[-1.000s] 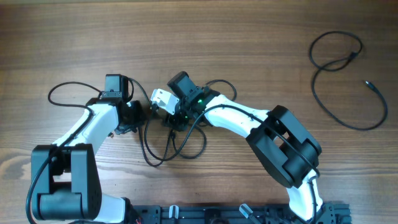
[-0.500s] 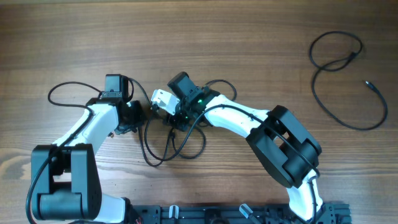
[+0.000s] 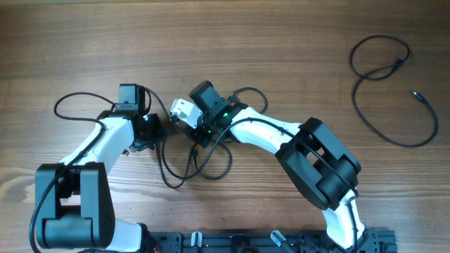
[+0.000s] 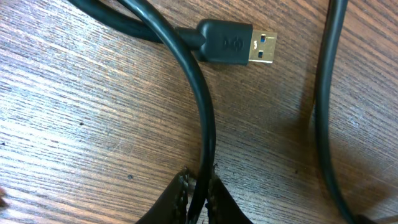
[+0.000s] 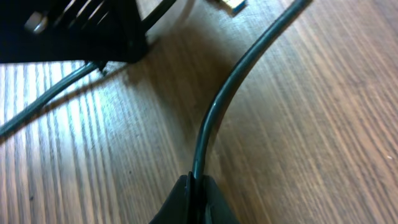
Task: Untangle cables
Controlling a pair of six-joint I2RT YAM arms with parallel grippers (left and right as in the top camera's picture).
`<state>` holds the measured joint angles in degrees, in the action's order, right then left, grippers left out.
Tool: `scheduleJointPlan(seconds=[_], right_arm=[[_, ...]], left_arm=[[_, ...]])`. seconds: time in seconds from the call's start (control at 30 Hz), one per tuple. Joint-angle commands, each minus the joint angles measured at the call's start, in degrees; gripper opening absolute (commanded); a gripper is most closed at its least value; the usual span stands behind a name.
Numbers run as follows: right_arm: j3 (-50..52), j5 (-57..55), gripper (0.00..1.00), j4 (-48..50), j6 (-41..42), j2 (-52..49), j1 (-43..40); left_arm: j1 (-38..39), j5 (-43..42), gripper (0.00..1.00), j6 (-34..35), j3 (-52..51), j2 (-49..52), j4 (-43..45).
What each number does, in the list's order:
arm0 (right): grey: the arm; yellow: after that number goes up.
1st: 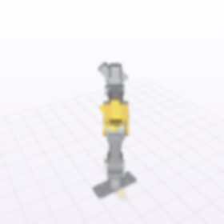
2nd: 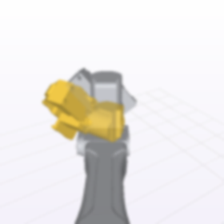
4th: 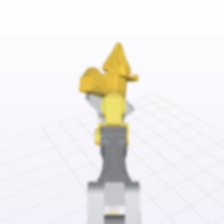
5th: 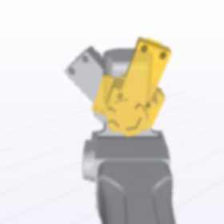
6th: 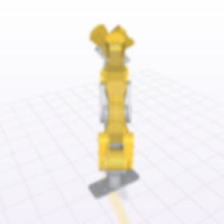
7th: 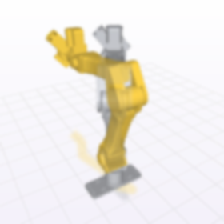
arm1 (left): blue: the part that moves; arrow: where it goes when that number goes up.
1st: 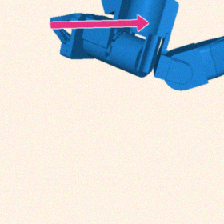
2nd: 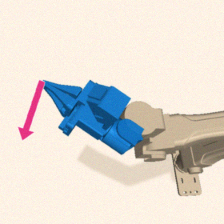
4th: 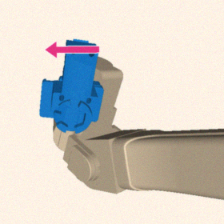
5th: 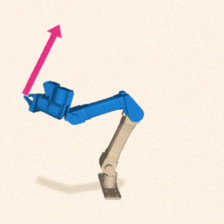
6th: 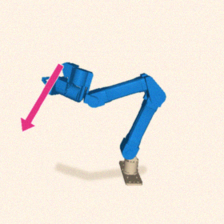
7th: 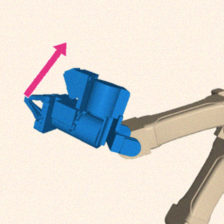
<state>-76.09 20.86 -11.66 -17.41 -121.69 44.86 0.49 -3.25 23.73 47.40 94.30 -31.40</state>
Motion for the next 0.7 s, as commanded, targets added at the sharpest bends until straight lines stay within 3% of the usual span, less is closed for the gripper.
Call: scheduleJointPlan(seconds=[0.0, 0.13, 0.4, 0.67], right_arm=[[-0.2, -0.7, 0.04, 0.3, 9.0, 4.4, -2.8], [-0.2, -0.7, 0.04, 0.3, 14.9, 13.5, -6.2], [-0.2, -0.7, 0.04, 0.7, 15.0, 29.8, -11.4], [-0.2, -2.3, 0.04, 2.6, 14.9, 38.0, -12.8]], left_arm=[[0.1, 0.8, 0.14, 0.8, -0.6, 0.7, 0.2], [0.1, 0.8, 0.14, 0.8, -0.6, 0.7, 0.2], [0.1, 0.8, 0.14, 0.8, -0.6, 0.7, 0.2], [0.1, 0.8, 0.14, 0.8, -0.6, 0.7, 0.2]])
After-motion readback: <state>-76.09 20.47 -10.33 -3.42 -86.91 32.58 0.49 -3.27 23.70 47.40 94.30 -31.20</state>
